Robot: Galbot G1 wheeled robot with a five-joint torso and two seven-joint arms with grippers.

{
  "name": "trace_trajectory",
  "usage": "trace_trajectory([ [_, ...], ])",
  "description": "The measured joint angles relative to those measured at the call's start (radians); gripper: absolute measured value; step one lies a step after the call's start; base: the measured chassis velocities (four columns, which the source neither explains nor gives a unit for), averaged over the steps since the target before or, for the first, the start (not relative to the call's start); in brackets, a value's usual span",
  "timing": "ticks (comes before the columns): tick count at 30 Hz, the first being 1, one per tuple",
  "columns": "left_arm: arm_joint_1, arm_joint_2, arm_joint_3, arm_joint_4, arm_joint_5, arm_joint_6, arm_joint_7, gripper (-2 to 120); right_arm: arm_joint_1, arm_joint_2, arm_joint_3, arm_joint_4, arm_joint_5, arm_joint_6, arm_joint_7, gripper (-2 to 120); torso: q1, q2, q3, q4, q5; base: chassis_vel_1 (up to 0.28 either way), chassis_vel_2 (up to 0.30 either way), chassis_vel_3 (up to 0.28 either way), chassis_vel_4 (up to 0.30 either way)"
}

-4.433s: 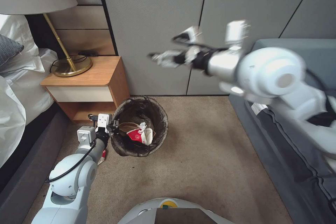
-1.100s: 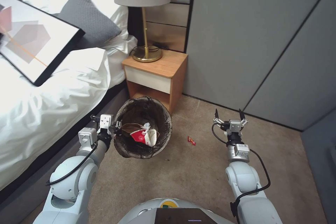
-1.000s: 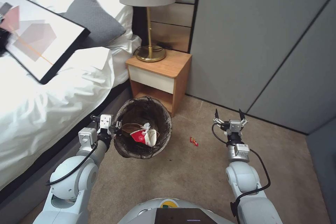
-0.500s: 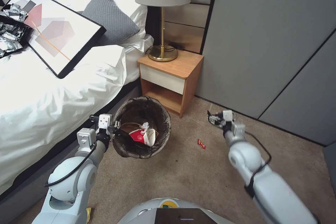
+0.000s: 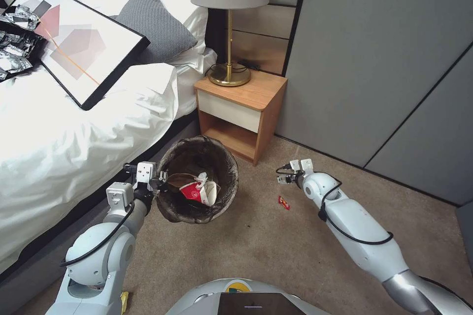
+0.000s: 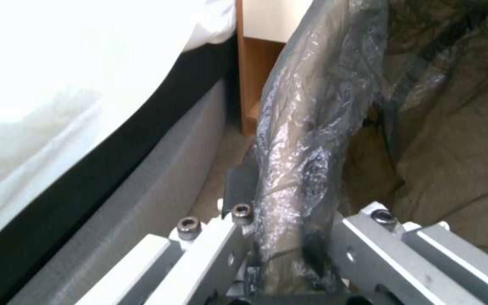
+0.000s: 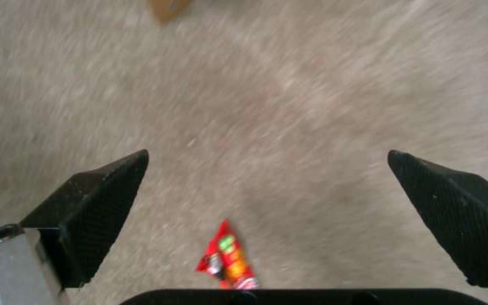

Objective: Pick up the trash bin, then pick up the garbage from the floor and place it into the trash bin.

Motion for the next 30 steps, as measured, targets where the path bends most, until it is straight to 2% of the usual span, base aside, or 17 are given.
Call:
trace_trajectory([
  [1,0.0,0.001,-0.001,0.0,0.0,-0.001,0.0,0,0.009,0.019,0.001,-0.042,-0.021,-0.046,-0.036,100,0.0,0.0,0.0,-0.0003,0.0,0.0,0.0,0.0,0.0],
  [2,0.0,0.001,-0.001,0.0,0.0,-0.001,0.0,0,0.009,0.019,0.001,-0.042,-0.021,-0.046,-0.036,100,0.0,0.0,0.0,-0.0003,0.0,0.0,0.0,0.0,0.0],
  [4,0.0,0.001,-0.002,0.005,0.0,-0.003,0.0,0,0.027,0.061,0.019,-0.137,-0.135,-0.092,-0.173,100,0.0,0.0,0.0,-0.0003,0.0001,0.0,0.0,0.0,0.0],
  [5,0.0,0.0,0.005,0.01,0.004,-0.004,0.0,0,0.04,0.091,0.025,-0.218,-0.174,-0.097,-0.276,100,0.0,0.0,0.0,-0.0003,-0.0002,0.0,0.0,0.0,0.0],
  [9,0.0,-0.001,0.006,0.012,0.006,-0.005,0.0,0,0.042,0.11,0.018,-0.254,-0.179,-0.097,-0.285,100,0.0,0.0,0.0,-0.0003,-0.0003,0.0,0.0,0.0,0.0],
  [12,0.004,0.0,-0.002,0.015,0.008,-0.006,0.001,0,0.031,0.22,0.006,-0.371,-0.247,-0.092,-0.289,100,0.0,0.0,0.0,0.0002,0.0,0.0,0.0,0.0,0.0],
  [15,-0.002,-0.003,-0.005,0.025,0.008,-0.009,0.002,0,0.019,0.251,0.013,-0.412,-0.269,-0.088,-0.286,100,0.0,0.0,0.0,-0.0002,-0.0003,0.0,0.0,0.0,0.0],
  [22,-0.005,-0.01,-0.003,0.031,0.012,-0.014,0.006,0,0.003,0.263,0.037,-0.464,-0.299,-0.085,-0.261,100,0.0,0.0,0.0,-0.0003,-0.0002,0.0,0.0,0.0,0.0],
  [30,-0.012,-0.012,0.001,0.041,0.016,-0.019,0.013,0,-0.036,0.244,0.055,-0.443,-0.309,-0.081,-0.239,100,0.0,0.0,0.0,0.0002,0.0005,0.0,0.0,0.0,0.0],
])
